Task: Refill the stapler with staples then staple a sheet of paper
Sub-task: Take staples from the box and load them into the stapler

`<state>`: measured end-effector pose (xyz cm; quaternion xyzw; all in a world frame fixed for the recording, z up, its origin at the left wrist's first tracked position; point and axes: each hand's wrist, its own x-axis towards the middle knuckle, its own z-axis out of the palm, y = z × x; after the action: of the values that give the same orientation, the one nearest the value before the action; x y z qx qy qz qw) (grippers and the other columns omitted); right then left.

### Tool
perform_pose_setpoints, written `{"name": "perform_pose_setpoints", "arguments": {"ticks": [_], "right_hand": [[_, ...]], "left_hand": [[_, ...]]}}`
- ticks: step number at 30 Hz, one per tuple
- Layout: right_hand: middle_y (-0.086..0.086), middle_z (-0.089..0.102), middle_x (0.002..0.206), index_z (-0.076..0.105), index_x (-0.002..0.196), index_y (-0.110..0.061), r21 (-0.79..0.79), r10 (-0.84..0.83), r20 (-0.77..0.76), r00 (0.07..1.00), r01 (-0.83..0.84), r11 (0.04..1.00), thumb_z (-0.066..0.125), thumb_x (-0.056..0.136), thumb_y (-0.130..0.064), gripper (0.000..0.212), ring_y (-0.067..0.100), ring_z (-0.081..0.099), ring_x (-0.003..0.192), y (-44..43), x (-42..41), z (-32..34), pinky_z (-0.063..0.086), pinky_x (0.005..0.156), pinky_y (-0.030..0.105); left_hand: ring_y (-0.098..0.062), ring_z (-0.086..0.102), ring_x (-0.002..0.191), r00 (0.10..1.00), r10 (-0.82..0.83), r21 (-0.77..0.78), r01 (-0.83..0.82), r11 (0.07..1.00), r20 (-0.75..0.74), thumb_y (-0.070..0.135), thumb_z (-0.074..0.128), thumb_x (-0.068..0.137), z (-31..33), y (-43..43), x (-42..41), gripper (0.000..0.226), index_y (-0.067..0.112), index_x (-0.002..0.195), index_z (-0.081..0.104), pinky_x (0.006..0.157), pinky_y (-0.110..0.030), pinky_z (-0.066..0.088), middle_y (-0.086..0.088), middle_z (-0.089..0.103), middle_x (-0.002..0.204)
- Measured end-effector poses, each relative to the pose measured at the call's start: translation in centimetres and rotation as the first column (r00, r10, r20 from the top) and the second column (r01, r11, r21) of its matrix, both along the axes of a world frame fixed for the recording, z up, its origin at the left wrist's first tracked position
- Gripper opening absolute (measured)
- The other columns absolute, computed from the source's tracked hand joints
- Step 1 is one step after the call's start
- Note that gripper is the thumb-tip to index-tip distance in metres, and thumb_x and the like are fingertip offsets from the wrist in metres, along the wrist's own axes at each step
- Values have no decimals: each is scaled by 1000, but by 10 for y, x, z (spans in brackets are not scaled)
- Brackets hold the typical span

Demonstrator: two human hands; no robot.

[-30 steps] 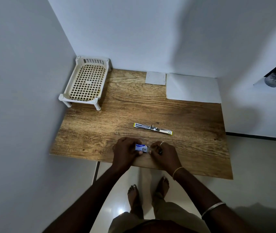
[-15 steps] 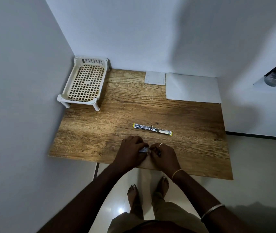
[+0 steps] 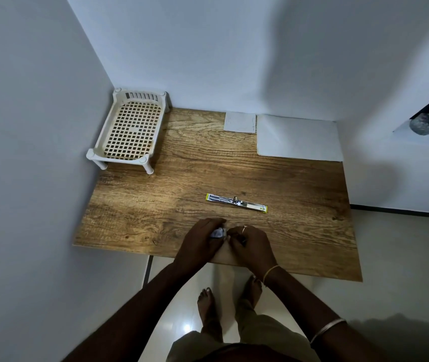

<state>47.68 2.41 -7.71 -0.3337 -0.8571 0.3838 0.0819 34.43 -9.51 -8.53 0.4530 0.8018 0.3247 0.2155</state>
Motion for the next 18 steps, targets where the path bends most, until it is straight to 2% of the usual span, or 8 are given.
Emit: {"name": "perform_pose_setpoints", "arguments": {"ticks": [4,7,8,11,12,15,18], "right_hand": [[5,73,95,78,104,-22,11,99,26,995,-99,995,67,88,-16,20,22,68,88,-1,1,2,53,80,38],[6,74,98,77,106,-18,-2,107,39,993,-107,994,66,89,-13,21,22,68,91,-1,-2,6,53,83,37],[5,74,99,77,105,-16,-20,80,40,996,-79,997,66,88,-12,21,20,68,91,0,-3,8,53,84,34],[0,72,98,74,105,-14,-136,-17,58,998,25,990,64,89,-7,19,11,64,89,9,-2,15,43,76,8],[-1,71,96,72,104,-14,-176,-26,68,997,38,984,63,89,-4,20,11,63,89,12,-1,17,42,74,8],[8,72,89,69,100,-12,-294,-44,59,997,60,954,55,88,7,26,24,69,86,19,3,25,53,79,31],[4,74,86,69,96,-13,-299,-84,33,996,90,950,61,87,9,25,18,72,83,24,6,31,56,78,27]], "left_hand": [[-24,63,116,998,-59,-5,59,998,4,11,76,84,0,-2,-5,41,10,125,68,97,-29,46,-6,70,125],[-24,64,117,997,-74,2,74,997,-13,9,78,82,0,-1,-8,39,9,121,71,99,-31,46,-7,71,124],[-24,64,118,997,-79,0,79,997,-23,10,78,82,0,-1,-8,38,9,120,72,100,-29,45,-6,71,125],[-23,63,117,991,-109,-17,108,994,-77,13,77,82,-2,-2,-8,36,12,118,74,98,-26,43,-4,71,126],[-22,63,116,990,-111,-14,110,994,-85,14,77,82,-2,-3,-8,36,14,118,74,96,-24,42,-3,71,125],[-20,63,113,992,-97,-8,96,995,-84,20,79,81,-2,-4,-7,39,19,120,73,90,-18,39,1,71,122],[-19,61,116,996,-73,11,74,997,-43,28,82,80,2,-6,-8,48,20,125,69,93,-22,41,1,69,125]]}}
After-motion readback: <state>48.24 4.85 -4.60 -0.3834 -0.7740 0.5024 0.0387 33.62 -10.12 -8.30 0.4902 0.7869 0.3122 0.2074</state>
